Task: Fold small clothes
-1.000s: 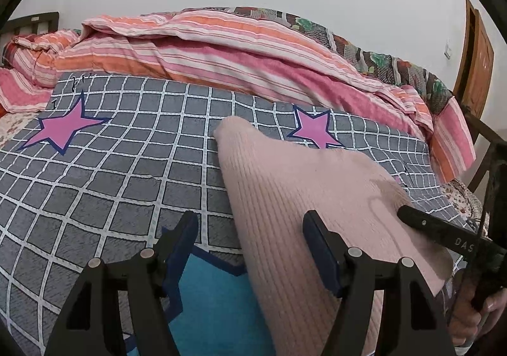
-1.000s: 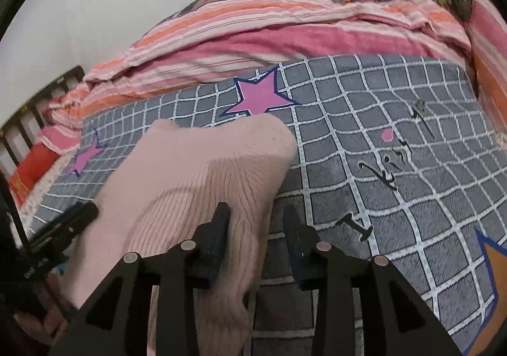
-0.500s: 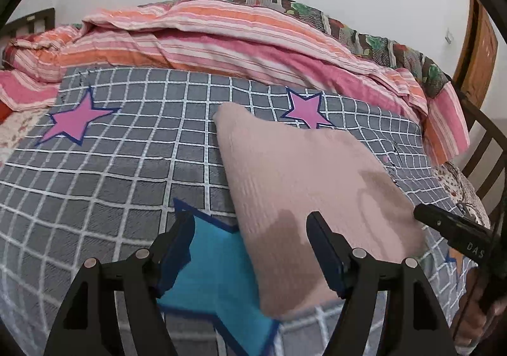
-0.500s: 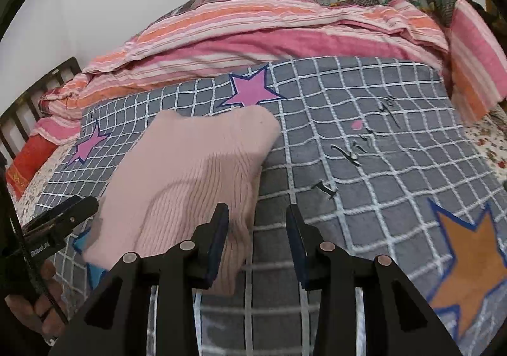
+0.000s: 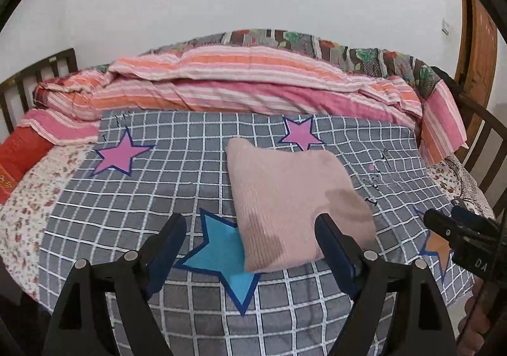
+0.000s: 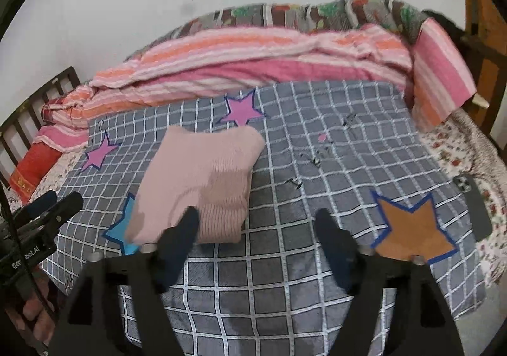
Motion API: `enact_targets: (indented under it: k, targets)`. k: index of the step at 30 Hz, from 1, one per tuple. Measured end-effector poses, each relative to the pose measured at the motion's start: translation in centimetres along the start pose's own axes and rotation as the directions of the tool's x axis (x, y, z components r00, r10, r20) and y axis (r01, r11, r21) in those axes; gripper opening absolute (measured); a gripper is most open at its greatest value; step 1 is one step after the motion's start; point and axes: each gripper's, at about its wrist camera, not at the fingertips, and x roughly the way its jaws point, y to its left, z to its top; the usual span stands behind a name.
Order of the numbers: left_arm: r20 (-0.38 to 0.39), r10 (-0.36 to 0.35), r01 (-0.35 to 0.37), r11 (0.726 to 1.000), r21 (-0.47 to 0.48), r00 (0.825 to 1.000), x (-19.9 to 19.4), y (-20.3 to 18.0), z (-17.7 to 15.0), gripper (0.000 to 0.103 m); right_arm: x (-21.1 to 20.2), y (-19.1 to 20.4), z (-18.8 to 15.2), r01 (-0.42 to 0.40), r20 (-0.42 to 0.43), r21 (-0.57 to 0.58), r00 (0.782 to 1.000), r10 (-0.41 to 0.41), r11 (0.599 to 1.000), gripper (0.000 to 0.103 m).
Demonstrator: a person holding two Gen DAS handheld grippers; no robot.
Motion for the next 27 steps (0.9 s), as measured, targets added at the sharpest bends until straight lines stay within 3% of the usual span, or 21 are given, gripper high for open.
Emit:
enact_targets:
  k: [6,27]
  targets:
    - [0.031,0.025,-0.025,1.000,0.000,0.999,-2.7,0.0,0.1,0.085,-2.7,0.4,-0.2,0.028,0.021,-0.033,0.999,-0.027,0.999,0.092]
    - [0.049,0.021,-0.022,1.000,0.014,0.999,-5.6,-0.5,-0.2,0.085,-5.1,0.1,-0.8,0.039,0.036,-0.011,0.999,-0.038,0.999,0.092]
